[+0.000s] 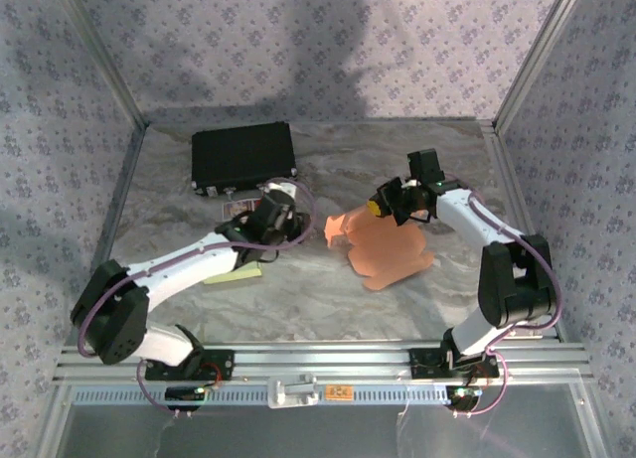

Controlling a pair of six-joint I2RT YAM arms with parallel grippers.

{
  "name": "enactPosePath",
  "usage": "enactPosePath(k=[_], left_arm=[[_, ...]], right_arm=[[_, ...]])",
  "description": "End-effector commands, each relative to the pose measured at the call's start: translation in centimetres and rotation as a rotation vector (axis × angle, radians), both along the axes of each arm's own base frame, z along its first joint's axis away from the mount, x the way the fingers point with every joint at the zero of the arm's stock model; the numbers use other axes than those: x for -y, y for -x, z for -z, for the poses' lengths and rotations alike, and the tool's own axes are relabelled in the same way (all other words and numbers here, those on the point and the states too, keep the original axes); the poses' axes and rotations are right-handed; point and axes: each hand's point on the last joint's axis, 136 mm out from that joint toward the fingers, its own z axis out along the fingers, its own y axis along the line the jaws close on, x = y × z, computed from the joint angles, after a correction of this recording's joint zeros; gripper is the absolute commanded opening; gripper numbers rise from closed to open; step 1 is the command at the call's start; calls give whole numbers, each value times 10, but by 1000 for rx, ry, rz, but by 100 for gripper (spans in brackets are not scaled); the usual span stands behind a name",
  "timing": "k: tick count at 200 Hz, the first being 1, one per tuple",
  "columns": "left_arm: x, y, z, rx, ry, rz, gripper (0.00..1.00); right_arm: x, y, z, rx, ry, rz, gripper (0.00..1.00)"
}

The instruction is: Fold the paper box

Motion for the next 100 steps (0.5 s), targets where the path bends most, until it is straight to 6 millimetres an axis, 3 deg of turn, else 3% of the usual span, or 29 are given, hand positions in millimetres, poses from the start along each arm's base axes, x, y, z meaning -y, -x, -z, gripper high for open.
enactPosePath(k=[1, 33, 73, 100], left_arm=[[3, -1, 34, -102, 19, 184, 38], [32, -8, 71, -194, -57, 392, 34], [56, -30, 73, -141, -32, 445, 35], [79, -26, 58, -87, 21, 515, 35]], right_arm=[[-3, -8, 1, 23, -3, -55, 0], [-8, -13, -1, 35, -23, -84, 0], [-12, -14, 6, 34, -42, -110, 0], [-13, -17, 8, 48, -55, -109, 0]])
